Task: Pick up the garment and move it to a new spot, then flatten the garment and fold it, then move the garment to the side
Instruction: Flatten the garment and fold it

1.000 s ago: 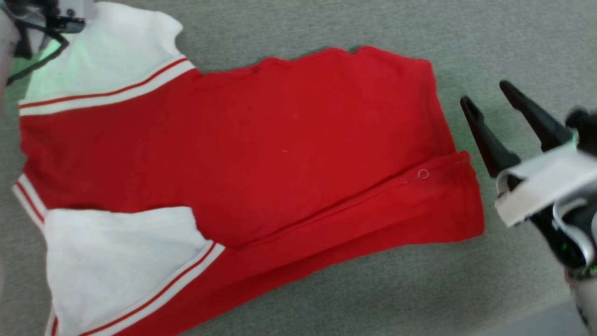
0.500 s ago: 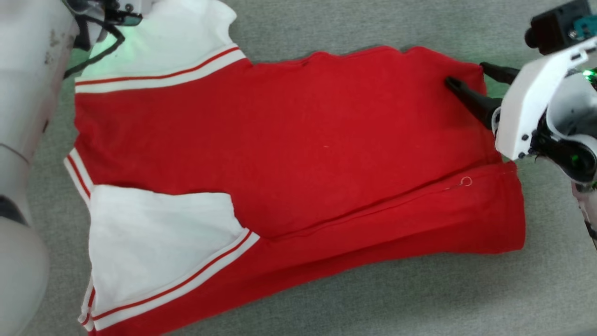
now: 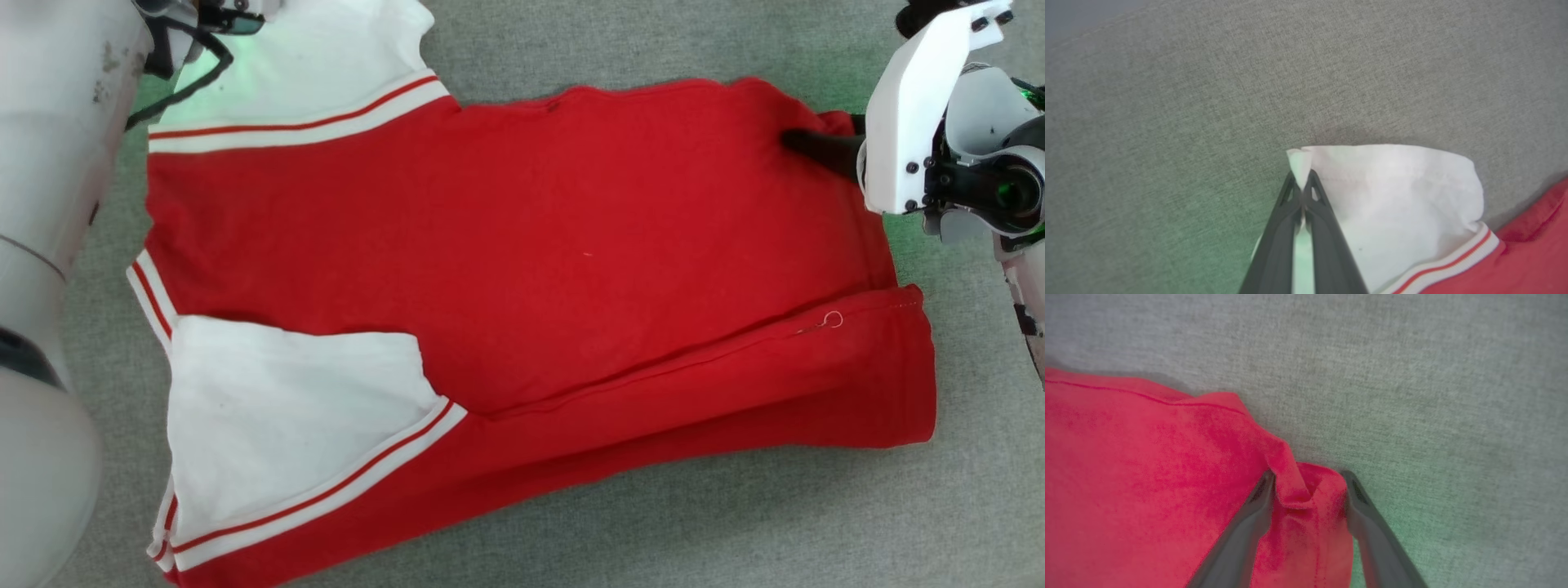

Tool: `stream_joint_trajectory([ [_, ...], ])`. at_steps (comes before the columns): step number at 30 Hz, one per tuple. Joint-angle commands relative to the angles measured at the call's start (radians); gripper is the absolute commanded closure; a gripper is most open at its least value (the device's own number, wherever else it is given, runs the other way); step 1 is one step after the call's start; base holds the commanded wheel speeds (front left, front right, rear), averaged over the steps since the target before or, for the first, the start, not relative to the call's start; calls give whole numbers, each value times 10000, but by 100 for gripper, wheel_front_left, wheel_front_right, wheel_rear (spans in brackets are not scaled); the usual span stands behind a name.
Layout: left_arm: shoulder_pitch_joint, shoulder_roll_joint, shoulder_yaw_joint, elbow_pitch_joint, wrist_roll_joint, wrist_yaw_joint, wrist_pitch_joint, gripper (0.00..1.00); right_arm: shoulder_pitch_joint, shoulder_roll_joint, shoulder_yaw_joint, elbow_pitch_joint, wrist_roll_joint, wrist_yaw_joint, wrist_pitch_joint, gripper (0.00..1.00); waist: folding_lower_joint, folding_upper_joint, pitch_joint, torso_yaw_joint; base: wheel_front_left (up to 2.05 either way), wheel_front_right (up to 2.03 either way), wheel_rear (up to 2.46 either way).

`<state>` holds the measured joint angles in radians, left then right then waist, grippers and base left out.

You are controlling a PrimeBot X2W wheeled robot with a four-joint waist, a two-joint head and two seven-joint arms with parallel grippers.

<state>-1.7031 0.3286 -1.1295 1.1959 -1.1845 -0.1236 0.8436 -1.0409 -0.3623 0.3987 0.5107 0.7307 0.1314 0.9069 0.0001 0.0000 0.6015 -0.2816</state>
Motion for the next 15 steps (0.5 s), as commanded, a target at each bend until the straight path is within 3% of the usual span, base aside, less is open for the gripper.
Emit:
stream_joint_trajectory([
  [1,-103,11,-26,29,-36,-45,-55,100,271,209,234,372,2,-13,126,100,-1,0,-11,26,0,0,0],
  [7,-129,-17,116,49,-166,-80,-486,100,-21,110,230,306,-7,-13,-543,100,-1,0,-163,201,0,0,0],
  [15,140,-10,452,-382,-623,-74,-996,100,317,-626,432,-87,235,-13,-1769,100,-1,0,-874,806,0,0,0],
])
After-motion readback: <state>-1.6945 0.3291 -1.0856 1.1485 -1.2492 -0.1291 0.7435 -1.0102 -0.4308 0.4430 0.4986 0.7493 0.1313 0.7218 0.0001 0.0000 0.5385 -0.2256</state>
